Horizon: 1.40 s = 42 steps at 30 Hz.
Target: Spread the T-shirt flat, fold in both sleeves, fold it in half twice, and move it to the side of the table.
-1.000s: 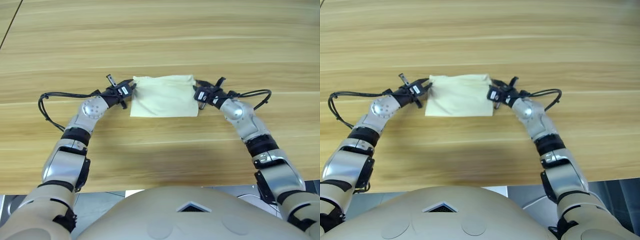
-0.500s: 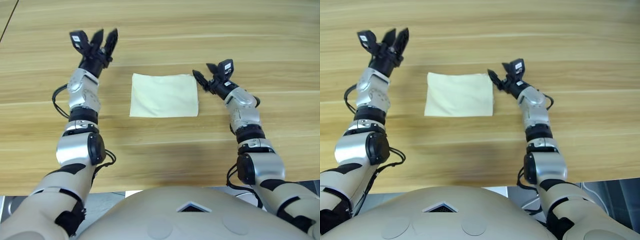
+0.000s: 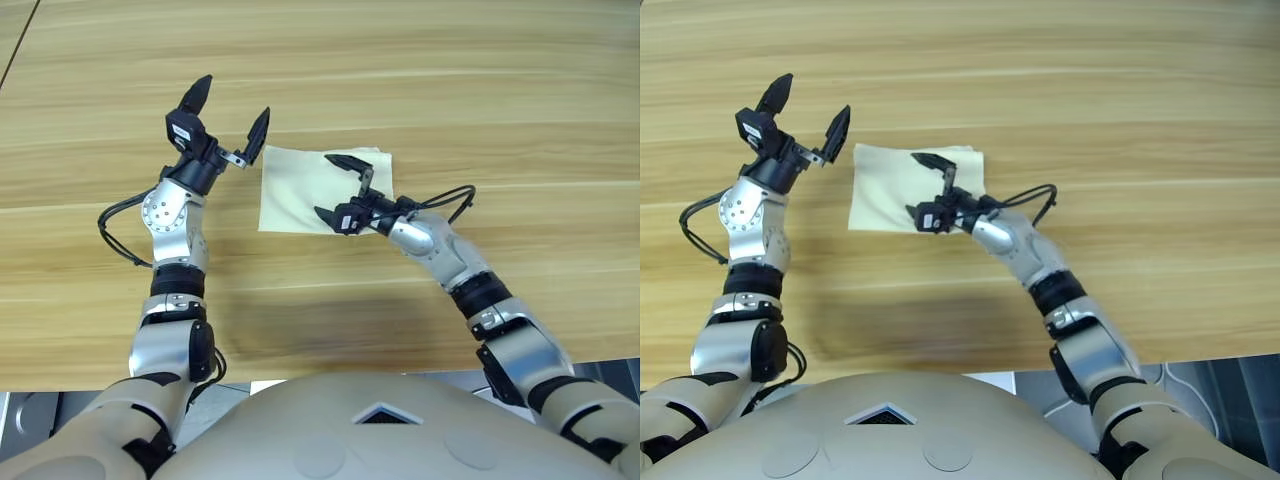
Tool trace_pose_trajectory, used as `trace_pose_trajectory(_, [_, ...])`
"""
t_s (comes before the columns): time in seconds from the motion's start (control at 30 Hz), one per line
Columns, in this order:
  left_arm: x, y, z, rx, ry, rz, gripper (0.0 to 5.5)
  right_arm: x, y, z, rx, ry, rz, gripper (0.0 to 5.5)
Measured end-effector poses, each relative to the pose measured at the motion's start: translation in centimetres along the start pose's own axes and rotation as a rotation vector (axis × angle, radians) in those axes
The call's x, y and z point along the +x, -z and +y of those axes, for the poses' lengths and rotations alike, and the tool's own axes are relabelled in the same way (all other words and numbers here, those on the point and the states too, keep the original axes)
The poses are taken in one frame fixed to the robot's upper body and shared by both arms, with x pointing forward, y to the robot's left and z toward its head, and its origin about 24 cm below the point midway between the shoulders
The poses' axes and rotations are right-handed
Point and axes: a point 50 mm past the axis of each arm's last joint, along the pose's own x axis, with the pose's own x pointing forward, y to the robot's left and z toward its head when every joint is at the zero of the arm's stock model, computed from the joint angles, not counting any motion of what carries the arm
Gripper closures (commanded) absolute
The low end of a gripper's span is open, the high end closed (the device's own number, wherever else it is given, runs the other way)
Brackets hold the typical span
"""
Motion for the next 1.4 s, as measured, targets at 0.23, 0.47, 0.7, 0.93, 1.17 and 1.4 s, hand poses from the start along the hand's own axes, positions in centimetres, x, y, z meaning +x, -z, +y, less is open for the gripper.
trace_pose_trajectory(0.23, [-0.4, 0.3, 0.0, -0.004, -0.013, 0.005, 0.11, -8.8, -3.7, 2.3, 0.204, -0.188, -0.191, 0.10])
trace_pose_trajectory(0.47, [-0.7, 0.5, -0.1, -0.007, -0.026, 0.013, 0.11, -12.1, -4.3, -1.0, 0.267, -0.121, -0.199, 0.10])
trace_pose_trajectory(0.7, [-0.7, 0.6, -0.2, -0.007, -0.027, 0.010, 0.11, -9.0, -6.4, -1.2, 0.305, -0.063, -0.292, 0.10])
trace_pose_trajectory(0.93, [-0.6, 0.7, -0.5, -0.013, -0.020, 0.011, 0.11, -5.8, -9.3, 0.8, 0.364, -0.174, -0.439, 0.10])
trace_pose_trajectory(1.17, [-0.5, 1.0, -0.9, -0.020, -0.006, 0.019, 0.11, -2.6, -5.6, 2.3, 0.437, -0.146, -0.272, 0.10])
trace_pose_trajectory(1.4, [-0.7, 1.4, -1.4, -0.032, -0.002, 0.030, 0.11, -0.8, -2.4, 1.8, 0.473, 0.003, -0.143, 0.10])
